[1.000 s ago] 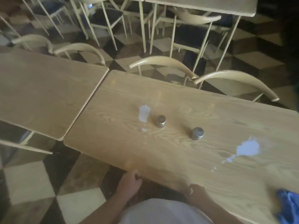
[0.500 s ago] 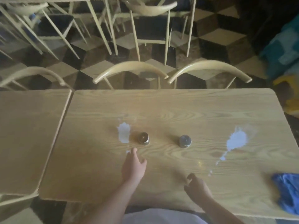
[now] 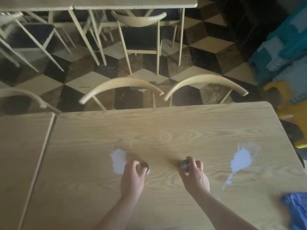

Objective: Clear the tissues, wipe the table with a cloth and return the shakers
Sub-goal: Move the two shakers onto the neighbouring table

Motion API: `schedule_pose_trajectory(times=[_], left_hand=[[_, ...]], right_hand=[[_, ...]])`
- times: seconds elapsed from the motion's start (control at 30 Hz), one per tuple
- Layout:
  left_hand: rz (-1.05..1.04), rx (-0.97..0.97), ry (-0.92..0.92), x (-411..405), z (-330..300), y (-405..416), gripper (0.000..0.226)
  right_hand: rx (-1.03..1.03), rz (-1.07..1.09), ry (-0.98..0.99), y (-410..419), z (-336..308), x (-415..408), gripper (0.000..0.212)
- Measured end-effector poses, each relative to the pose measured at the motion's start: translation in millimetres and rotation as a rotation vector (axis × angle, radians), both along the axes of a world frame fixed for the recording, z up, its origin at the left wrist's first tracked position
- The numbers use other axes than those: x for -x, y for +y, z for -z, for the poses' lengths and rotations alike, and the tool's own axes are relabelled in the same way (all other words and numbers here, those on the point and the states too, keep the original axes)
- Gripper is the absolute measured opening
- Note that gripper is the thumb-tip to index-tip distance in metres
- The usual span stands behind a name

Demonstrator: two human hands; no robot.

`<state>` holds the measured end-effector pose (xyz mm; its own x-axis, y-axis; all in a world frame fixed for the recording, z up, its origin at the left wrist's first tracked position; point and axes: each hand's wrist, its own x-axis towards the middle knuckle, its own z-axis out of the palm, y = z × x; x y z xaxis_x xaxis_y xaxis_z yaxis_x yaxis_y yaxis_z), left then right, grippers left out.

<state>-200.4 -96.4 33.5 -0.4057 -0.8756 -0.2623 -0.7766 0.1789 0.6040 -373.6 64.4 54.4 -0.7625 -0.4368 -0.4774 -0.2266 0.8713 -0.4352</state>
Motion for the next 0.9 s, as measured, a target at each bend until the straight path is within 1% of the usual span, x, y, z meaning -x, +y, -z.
schedule_pose_trajectory(times=[0.03, 0.1, 0.13, 0.17, 0.2, 0.27, 0.33, 0.43, 0.53, 0.7, 0.83, 0.9], left_hand=[[0.006, 0.004, -0.026, -3, 1, 1, 0.026], [0.043, 0.009, -0.084, -8, 3, 3, 0.057], [0.067, 0.005, -0.096, -10, 4, 4, 0.069], [0.095, -0.005, -0.105, -10, 4, 5, 0.073], [0.124, -0.028, -0.118, -10, 3, 5, 0.069], [0.175, -0.075, -0.154, -7, -1, 7, 0.054], [0.209, -0.087, -0.171, -6, -5, 12, 0.047], [0.252, -0.086, -0.179, -12, -9, 26, 0.044], [0.277, -0.124, -0.118, -30, -4, 44, 0.045], [0.237, -0.092, -0.098, -64, 2, 87, 0.049], [0.225, -0.063, -0.198, -88, 1, 134, 0.050], [0.203, -0.089, -0.201, -98, 2, 154, 0.051]], right_hand=[[-0.006, 0.004, -0.006, 2, 2, 1, 0.045], [-0.006, 0.014, -0.017, 8, 7, 1, 0.046], [0.003, 0.017, -0.020, 12, 9, 0, 0.047], [0.020, 0.025, -0.025, 16, 11, -3, 0.047], [0.039, 0.035, -0.027, 21, 13, -6, 0.046], [0.062, 0.043, -0.024, 32, 15, -12, 0.042], [0.058, 0.039, -0.036, 44, 17, -20, 0.041], [0.075, 0.037, -0.075, 64, 18, -30, 0.041], [0.130, 0.033, -0.123, 85, 22, -38, 0.044], [0.124, -0.052, -0.124, 126, 26, -42, 0.043], [0.089, -0.146, -0.119, 160, 28, -46, 0.043], [0.075, -0.166, -0.102, 171, 28, -49, 0.045]])
